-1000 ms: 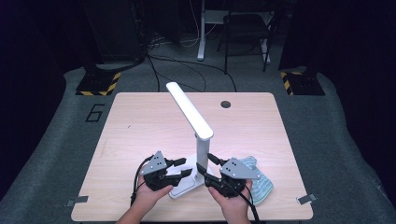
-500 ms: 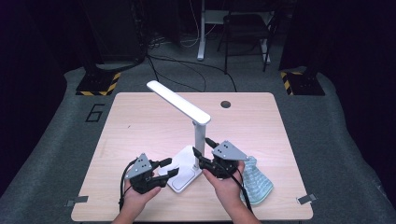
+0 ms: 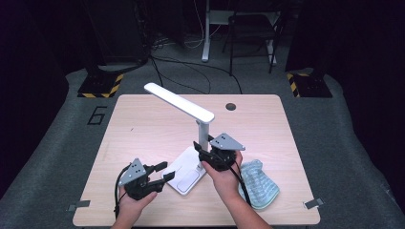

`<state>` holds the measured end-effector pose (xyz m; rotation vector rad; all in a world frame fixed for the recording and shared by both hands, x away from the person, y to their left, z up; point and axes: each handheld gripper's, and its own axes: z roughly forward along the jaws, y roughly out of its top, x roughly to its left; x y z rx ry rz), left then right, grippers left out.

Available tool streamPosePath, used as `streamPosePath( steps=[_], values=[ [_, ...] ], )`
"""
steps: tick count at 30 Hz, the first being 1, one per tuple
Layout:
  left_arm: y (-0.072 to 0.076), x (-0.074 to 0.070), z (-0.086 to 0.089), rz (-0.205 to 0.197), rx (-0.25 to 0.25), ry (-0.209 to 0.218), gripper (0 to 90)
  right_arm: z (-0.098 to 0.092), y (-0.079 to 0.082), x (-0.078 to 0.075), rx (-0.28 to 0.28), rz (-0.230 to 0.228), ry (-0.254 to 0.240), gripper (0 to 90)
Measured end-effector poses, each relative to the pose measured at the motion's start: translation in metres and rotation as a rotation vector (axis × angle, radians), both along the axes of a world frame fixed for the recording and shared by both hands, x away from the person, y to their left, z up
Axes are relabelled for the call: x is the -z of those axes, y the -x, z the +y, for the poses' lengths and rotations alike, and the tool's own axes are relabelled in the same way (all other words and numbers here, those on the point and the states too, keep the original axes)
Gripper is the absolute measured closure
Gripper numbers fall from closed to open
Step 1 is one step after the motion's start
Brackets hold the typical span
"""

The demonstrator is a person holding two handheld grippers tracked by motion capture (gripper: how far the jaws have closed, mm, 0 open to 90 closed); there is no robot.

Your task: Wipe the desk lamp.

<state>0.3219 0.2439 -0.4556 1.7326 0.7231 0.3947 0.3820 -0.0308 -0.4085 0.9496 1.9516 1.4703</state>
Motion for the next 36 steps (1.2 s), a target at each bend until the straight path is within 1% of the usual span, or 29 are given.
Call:
streamPosePath(
  steps=[1,2,4,7,9,11,15,17,19,20,21,22,24,25,27,28,29,30,32,33,34,35,36],
  values=[
    [0.000,0.000,0.001,0.002,0.004,0.003,49.8,-0.001,0.000,0.000,0.000,0.000,-0.002,51.9],
    [0.000,0.001,0.001,-0.002,-0.004,0.008,49.8,-0.001,0.000,0.000,-0.001,0.009,-0.006,52.1],
    [-0.001,0.001,0.001,-0.003,-0.010,0.005,49.8,-0.005,0.000,0.000,-0.021,0.004,-0.006,52.3],
    [-0.001,0.000,0.000,-0.003,-0.007,0.012,49.8,-0.007,0.000,0.000,-0.046,0.014,-0.005,52.4],
    [-0.001,0.000,0.000,-0.006,-0.002,0.012,49.8,-0.009,-0.001,0.000,-0.073,0.014,-0.005,52.4],
    [-0.001,0.000,-0.001,-0.001,-0.003,0.002,49.8,-0.010,0.000,0.000,-0.097,0.014,-0.006,52.4],
    [-0.003,0.001,-0.002,-0.002,0.000,0.006,49.8,-0.012,0.002,0.000,-0.154,0.004,0.002,52.5],
    [-0.004,0.001,-0.002,0.000,0.003,0.003,49.8,-0.013,0.002,0.000,-0.174,0.013,-0.003,52.5],
    [-0.004,0.002,-0.002,0.003,0.001,0.006,49.7,-0.015,0.002,0.001,-0.189,0.009,-0.007,52.4],
    [-0.004,0.002,-0.002,0.000,-0.001,0.006,49.7,-0.017,0.002,0.001,-0.190,0.012,-0.010,52.3],
    [-0.005,0.003,-0.001,0.002,-0.003,0.007,49.7,-0.017,0.003,0.001,-0.179,0.011,-0.012,52.1],
    [-0.005,0.003,-0.001,0.001,-0.005,0.007,49.8,-0.018,0.005,0.001,-0.158,0.008,-0.011,51.6],
    [-0.004,0.003,0.000,0.006,-0.009,0.009,49.7,-0.020,0.008,0.001,-0.110,-0.006,0.007,46.1],
    [-0.005,0.003,0.000,0.005,-0.005,0.012,49.7,-0.021,0.010,0.001,-0.096,-0.011,0.011,45.6],
    [-0.005,0.003,0.001,0.003,-0.007,0.006,49.6,-0.024,0.011,0.001,-0.084,-0.013,0.006,45.7],
    [-0.004,0.003,0.001,0.002,-0.007,0.005,49.6,-0.026,0.013,0.001,-0.074,-0.011,0.004,47.9],
    [-0.004,0.003,0.001,0.003,-0.007,0.008,49.5,-0.027,0.013,0.001,-0.079,-0.012,0.002,52.1],
    [-0.004,0.003,0.000,0.003,-0.008,0.006,49.5,-0.029,0.014,0.002,-0.088,-0.008,-0.008,53.5],
    [-0.004,0.003,0.000,0.006,-0.011,-0.001,49.4,-0.031,0.012,0.002,-0.106,-0.007,-0.012,53.6],
    [-0.004,0.003,0.000,0.009,-0.009,-0.003,49.3,-0.032,0.012,0.002,-0.114,0.003,-0.023,53.6],
    [-0.004,0.003,-0.001,0.015,0.002,-0.002,49.3,-0.032,0.012,0.002,-0.115,0.003,-0.021,53.7],
    [-0.004,0.004,-0.002,0.007,-0.007,0.003,49.3,-0.031,0.011,0.002,-0.118,-0.003,-0.020,53.7],
    [-0.004,0.004,-0.002,0.006,-0.008,-0.004,49.3,-0.031,0.011,0.002,-0.123,-0.001,-0.016,53.7]
  ],
)
